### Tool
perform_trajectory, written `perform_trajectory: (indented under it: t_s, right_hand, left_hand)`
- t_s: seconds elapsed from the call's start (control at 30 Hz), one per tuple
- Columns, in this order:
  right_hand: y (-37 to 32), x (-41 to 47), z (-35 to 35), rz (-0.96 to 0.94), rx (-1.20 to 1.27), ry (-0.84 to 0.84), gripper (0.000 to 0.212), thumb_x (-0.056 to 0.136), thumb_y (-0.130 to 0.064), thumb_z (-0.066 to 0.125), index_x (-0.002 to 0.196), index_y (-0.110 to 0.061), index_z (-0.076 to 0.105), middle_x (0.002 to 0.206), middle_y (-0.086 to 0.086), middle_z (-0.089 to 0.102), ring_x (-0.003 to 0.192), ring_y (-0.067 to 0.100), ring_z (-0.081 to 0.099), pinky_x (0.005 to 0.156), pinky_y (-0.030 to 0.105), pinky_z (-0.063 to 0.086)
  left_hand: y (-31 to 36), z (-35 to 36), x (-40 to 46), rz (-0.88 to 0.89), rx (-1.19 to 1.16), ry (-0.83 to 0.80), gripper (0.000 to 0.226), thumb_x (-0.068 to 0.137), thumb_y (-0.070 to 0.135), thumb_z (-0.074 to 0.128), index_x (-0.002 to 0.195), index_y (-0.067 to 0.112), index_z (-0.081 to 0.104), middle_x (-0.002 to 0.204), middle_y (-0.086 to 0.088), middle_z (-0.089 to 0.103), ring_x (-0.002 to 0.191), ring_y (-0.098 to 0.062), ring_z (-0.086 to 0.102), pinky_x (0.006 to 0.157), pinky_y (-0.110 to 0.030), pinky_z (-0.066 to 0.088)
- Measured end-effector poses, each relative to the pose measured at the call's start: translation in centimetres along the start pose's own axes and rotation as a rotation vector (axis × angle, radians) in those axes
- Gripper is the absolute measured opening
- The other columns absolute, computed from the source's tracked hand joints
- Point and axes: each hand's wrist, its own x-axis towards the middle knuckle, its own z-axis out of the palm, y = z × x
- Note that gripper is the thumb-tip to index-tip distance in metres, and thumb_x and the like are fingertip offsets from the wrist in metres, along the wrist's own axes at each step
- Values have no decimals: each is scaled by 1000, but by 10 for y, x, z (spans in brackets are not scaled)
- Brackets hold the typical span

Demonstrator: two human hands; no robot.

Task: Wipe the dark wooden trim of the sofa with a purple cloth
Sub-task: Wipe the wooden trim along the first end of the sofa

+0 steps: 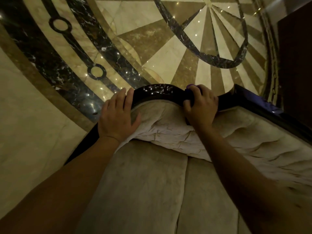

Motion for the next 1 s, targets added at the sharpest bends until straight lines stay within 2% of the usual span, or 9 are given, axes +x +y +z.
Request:
perform_trajectory:
  t_s: [0.1,0.2,0.3,0.43,0.57,0.67,0.77,0.87,1.0]
  right_hand:
    - [-46,3,16,279,373,123,47,84,-30,60,129,-17,66,133,9,62,122,30,55,104,51,45]
    - [-86,14,21,360,533,173,41,85,-33,65,124,-20,67,130,6,60,120,26,54,98,55,51]
    - [-106,16,23,327,478,143,37,87,-32,73,121,-21,68,130,5,59,121,25,52,97,52,52]
    - [-122,16,23,269,404,149,32,88,-29,73,119,-21,71,130,7,60,124,27,52,101,49,48]
    - [-132,12,20,272,397,156,25,88,-26,70,112,-20,72,130,7,60,125,28,52,104,46,42]
    - [-136,8,19,226,389,138,23,89,-26,67,111,-21,73,132,5,59,128,26,50,108,44,37]
    - [-149,-1,19,152,366,131,24,89,-28,64,111,-22,72,133,5,59,130,27,50,111,43,36]
    - [-170,-15,20,19,363,130,24,88,-29,64,109,-19,72,132,7,60,129,30,52,111,46,36]
    - [-183,-33,28,-174,293,125,26,90,-33,62,110,-20,72,133,8,61,132,33,51,112,50,36]
  left_hand:
    - [1,2,-1,-5,-18,-14,88,96,65,37,164,12,18,160,-19,40,136,-39,49,106,-51,44]
    - [1,2,1,-2,-22,6,90,95,67,40,163,12,21,156,-18,44,130,-37,53,101,-49,47]
    - [0,-3,1,-1,-104,-13,89,95,68,41,163,13,25,154,-16,47,128,-34,55,98,-48,48]
    - [-4,-7,-1,9,-168,-18,87,95,65,43,163,12,27,155,-16,47,129,-33,55,101,-47,48]
    - [-14,-9,-14,94,-146,-76,89,96,66,36,166,15,15,169,-14,25,144,-34,41,112,-49,40]
    - [-38,-7,-78,54,-36,-121,88,98,67,35,167,19,8,173,-17,10,152,-39,29,115,-53,37]
    - [-54,-17,-140,14,51,-185,89,98,61,43,166,15,11,173,-20,3,156,-42,21,118,-55,31]
    - [-57,-28,-149,4,85,-244,94,93,50,55,166,13,10,173,-22,3,157,-42,18,118,-56,31]
    - [-63,-46,-191,-104,141,-329,90,93,47,49,165,9,11,172,-23,7,156,-42,21,116,-58,34]
